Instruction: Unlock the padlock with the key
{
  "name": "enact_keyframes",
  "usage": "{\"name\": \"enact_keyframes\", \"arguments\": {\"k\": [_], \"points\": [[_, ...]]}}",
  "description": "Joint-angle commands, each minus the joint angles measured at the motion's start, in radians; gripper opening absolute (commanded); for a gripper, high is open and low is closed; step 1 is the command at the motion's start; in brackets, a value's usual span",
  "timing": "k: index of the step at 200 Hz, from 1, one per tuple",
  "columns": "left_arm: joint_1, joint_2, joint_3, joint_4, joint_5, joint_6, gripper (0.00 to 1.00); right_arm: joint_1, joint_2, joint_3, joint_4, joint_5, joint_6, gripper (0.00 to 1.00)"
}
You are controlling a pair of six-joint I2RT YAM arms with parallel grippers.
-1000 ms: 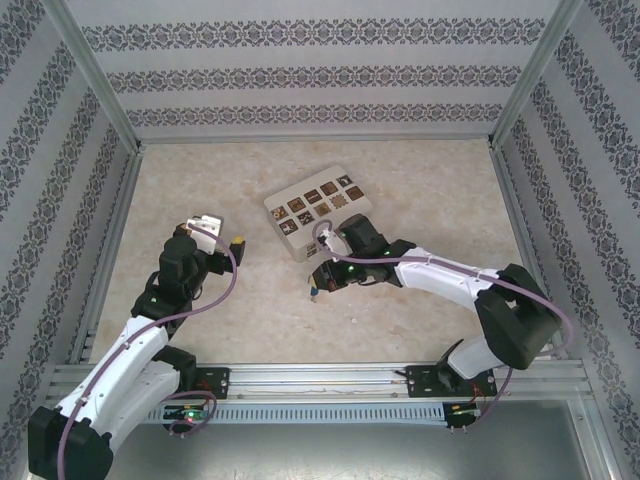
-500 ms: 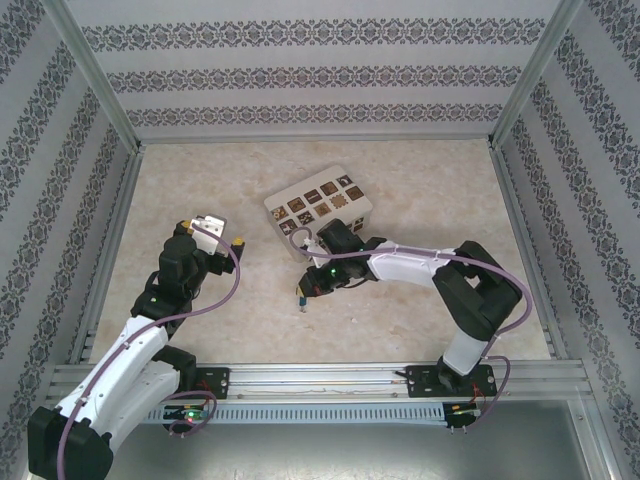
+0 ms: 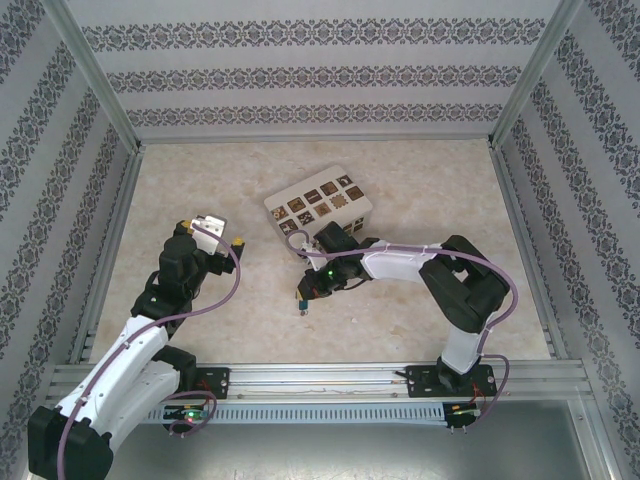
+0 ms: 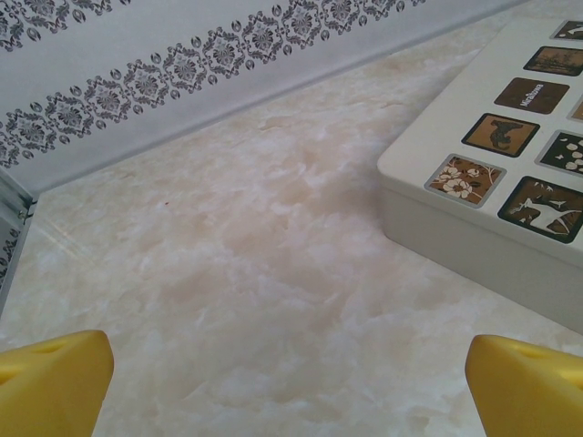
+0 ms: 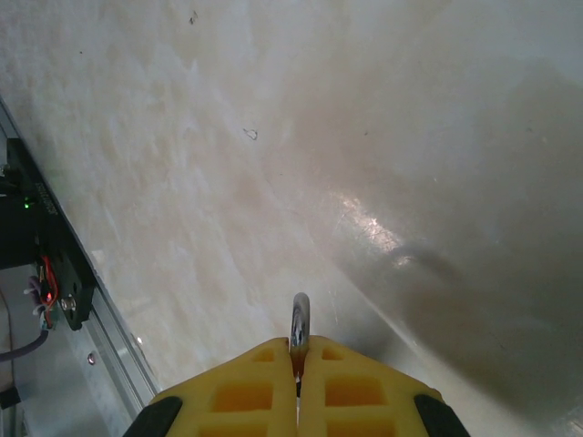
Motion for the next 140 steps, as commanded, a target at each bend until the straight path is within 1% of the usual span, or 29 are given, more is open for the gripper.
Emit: {"name": "enact_keyframes", "arguments": {"k": [1, 69, 122, 140], "points": [[0.011, 0.003, 0.018, -0.008, -0.018, 0.024, 0.99, 0.006, 0.018, 0.020, 0.006, 0.002, 0.013, 0.01], [0.010, 0.006, 0.020, -0.009, -0.021, 0.023, 0.99, -0.006, 0.032, 0.002, 0.007, 0.017, 0.020, 0.05], [0.009, 0.006, 0.018, -0.008, -0.023, 0.025, 0.99, -0.010, 0.005, -0.023, 0.012, 0.045, 0.024, 0.18], [0.011, 0.007, 0.018, -0.008, -0.024, 0.026, 0.99, -0.012, -0.007, -0.029, 0.017, 0.054, 0.028, 0.20]]}}
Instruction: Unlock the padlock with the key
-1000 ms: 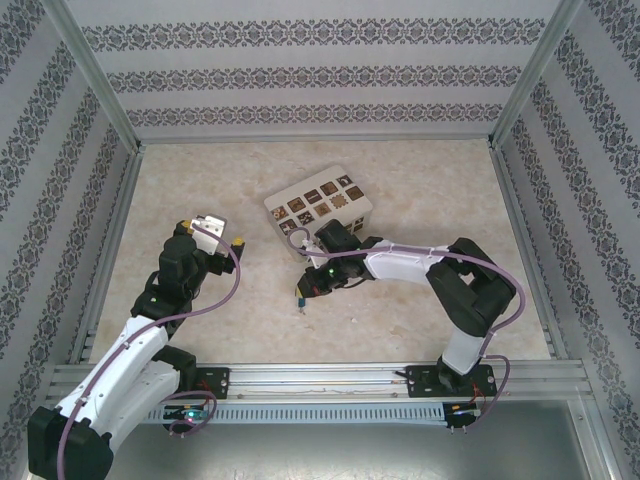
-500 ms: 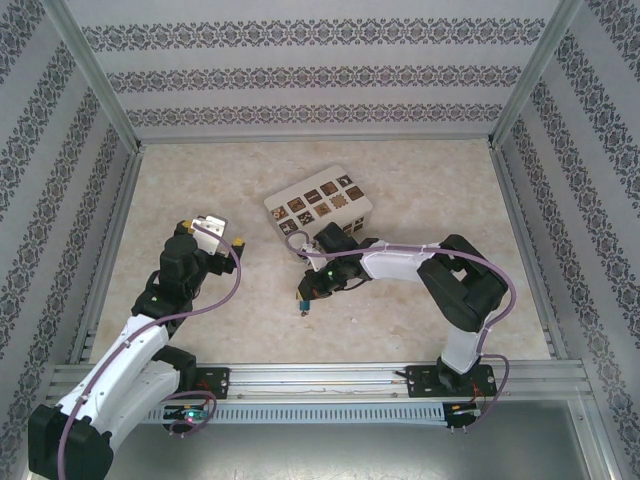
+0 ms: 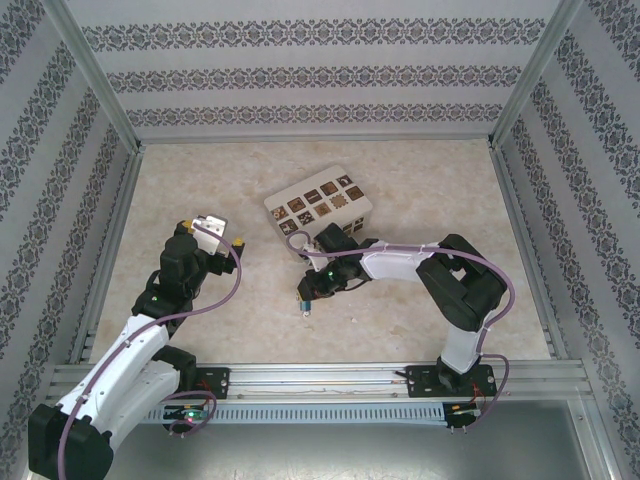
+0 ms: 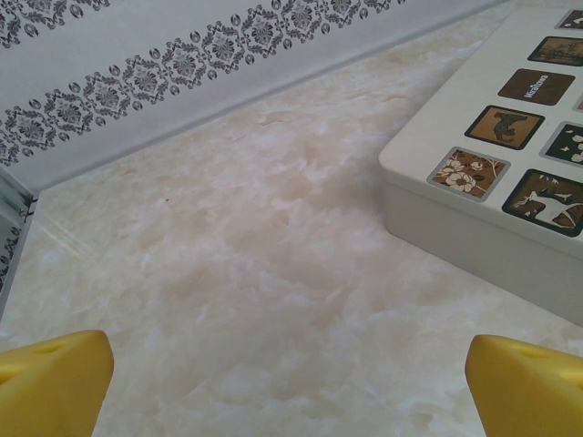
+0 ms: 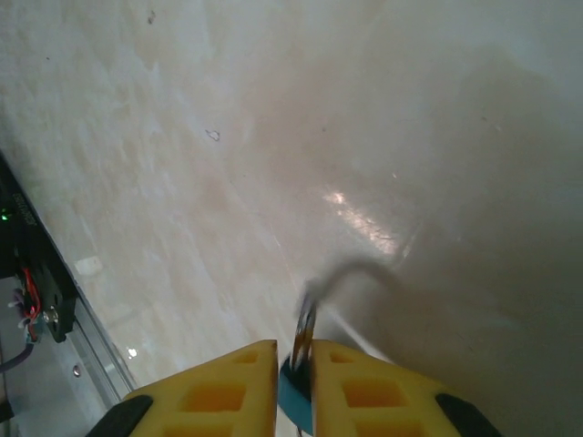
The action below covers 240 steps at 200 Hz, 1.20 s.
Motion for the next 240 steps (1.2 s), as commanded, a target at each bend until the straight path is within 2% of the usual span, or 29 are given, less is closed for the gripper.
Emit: {"name": "enact_keyframes", "arguments": {"k": [1, 99, 181, 197, 221, 240], "points": [[0.010, -0.004, 0.018, -0.008, -0.021, 0.019, 0.99, -0.010, -0.022, -0.019, 0.010, 0.026, 0.005, 0.21], [0.010, -0.004, 0.015, -0.007, -0.030, 0.028, 0.99, -0.040, -0.134, -0.041, 0.006, 0.087, 0.012, 0.38], [0.010, -0.003, 0.014, -0.006, -0.025, 0.028, 0.99, -0.096, -0.280, -0.114, -0.016, 0.177, -0.024, 0.65], [0.010, -0.003, 0.013, -0.004, -0.027, 0.029, 0.99, -0.107, -0.311, -0.126, -0.014, 0.192, -0.031, 0.74], [0.009, 0.002, 0.011, -0.005, -0.029, 0.031, 0.99, -0.131, -0.363, -0.145, -0.011, 0.215, -0.046, 0.97], [0.009, 0.006, 0.008, -0.002, -0.033, 0.032, 0.99, -0.162, -0.403, -0.157, -0.006, 0.225, -0.054, 0.98]]}}
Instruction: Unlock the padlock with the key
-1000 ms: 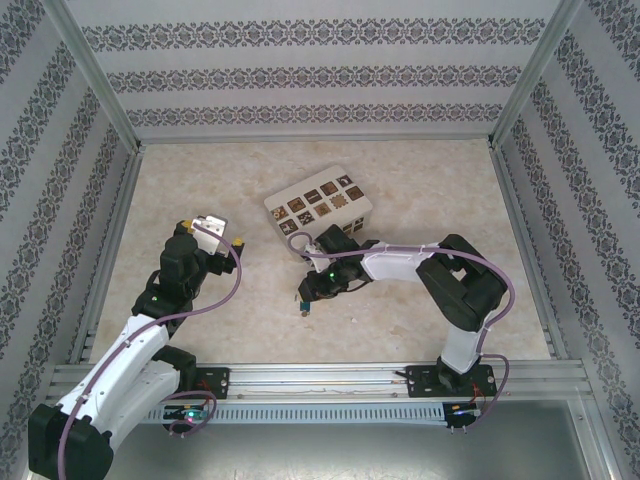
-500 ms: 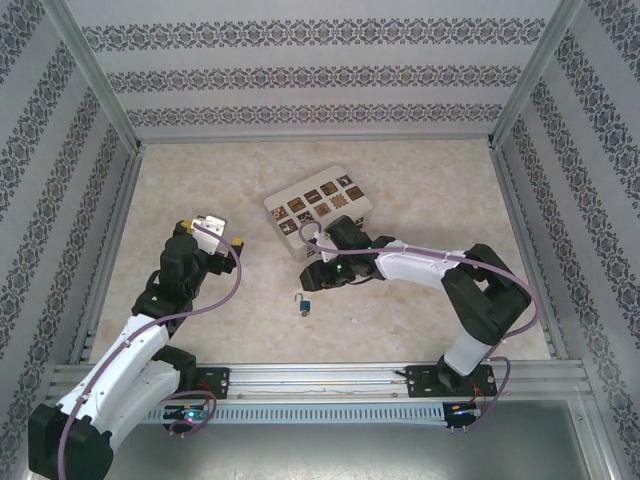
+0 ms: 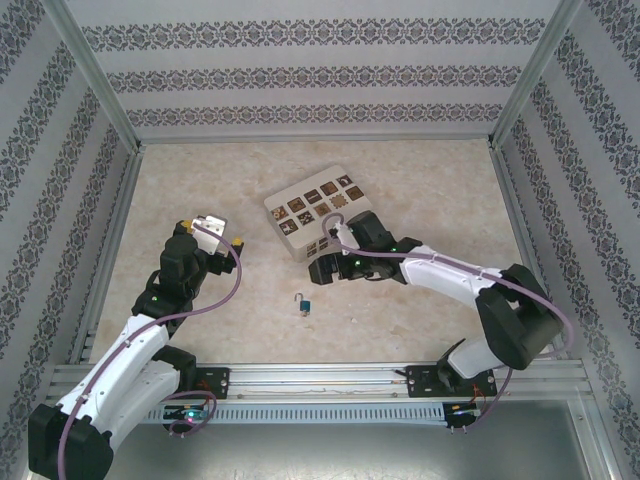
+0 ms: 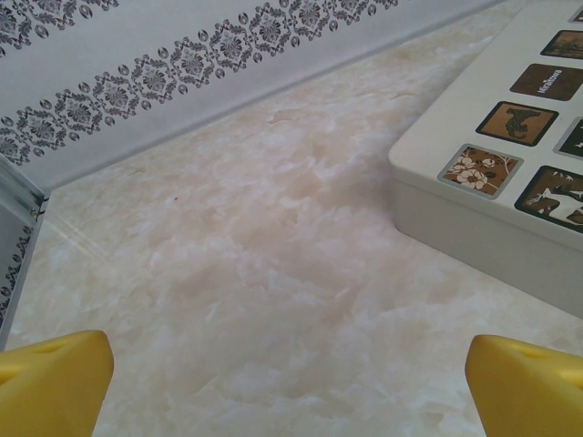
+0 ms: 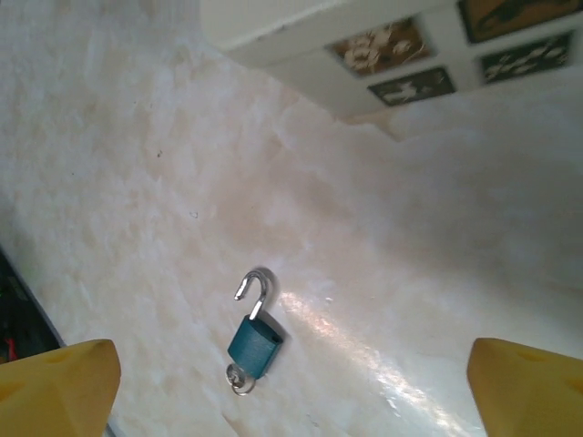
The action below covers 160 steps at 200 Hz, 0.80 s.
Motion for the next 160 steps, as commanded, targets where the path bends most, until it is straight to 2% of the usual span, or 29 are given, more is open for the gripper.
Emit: {"name": "enact_keyframes", "arguments": {"k": [1, 39, 101, 160], "points": [[0.008, 0.005, 0.008, -0.002, -0.014, 0.022, 0.99, -0.036, -0.057, -0.023, 0.004, 0.037, -0.023, 0.98], [0.011, 0.016, 0.003, 0.003, -0.015, 0.022, 0.99, -0.118, -0.142, -0.030, 0.004, 0.092, -0.053, 0.98], [0.009, 0.040, -0.007, 0.011, -0.020, 0.026, 0.99, -0.291, -0.309, -0.048, 0.007, 0.294, -0.145, 0.99], [0.011, 0.065, -0.015, 0.039, -0.025, -0.027, 0.99, -0.487, -0.418, -0.150, 0.115, 0.430, -0.251, 0.98]]}}
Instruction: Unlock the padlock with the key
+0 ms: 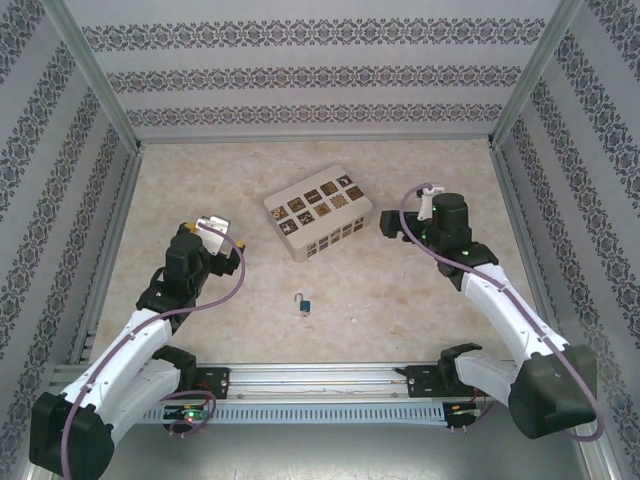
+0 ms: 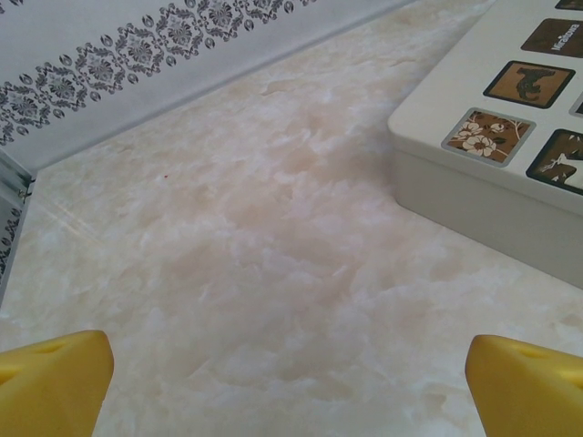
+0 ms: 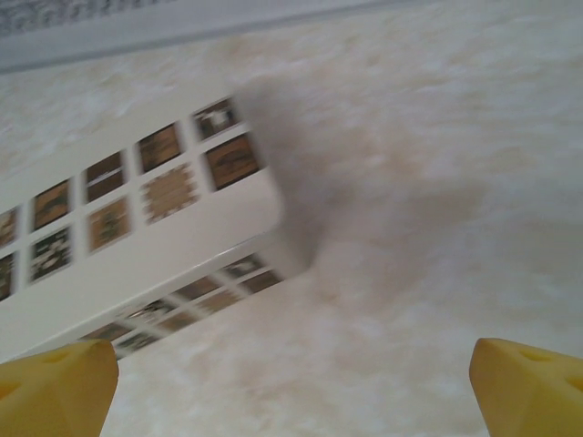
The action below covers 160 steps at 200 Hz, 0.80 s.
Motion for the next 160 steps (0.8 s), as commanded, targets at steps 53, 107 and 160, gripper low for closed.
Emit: {"name": "enact_keyframes", "arguments": {"k": [53, 107, 160], "points": [[0.019, 0.055, -0.051, 0.155, -0.121, -0.185, 0.99, -0.143, -0.008, -0.205, 0.281, 0.192, -0.172, 0.98], [0.051, 0.113, -0.067, 0.237, -0.204, -0.255, 0.99, -0.168, 0.088, -0.332, 0.554, 0.159, -0.186, 0.99], [0.101, 0.131, -0.105, 0.264, -0.240, -0.318, 0.99, -0.167, 0.231, -0.368, 0.850, 0.099, -0.188, 0.98]]}}
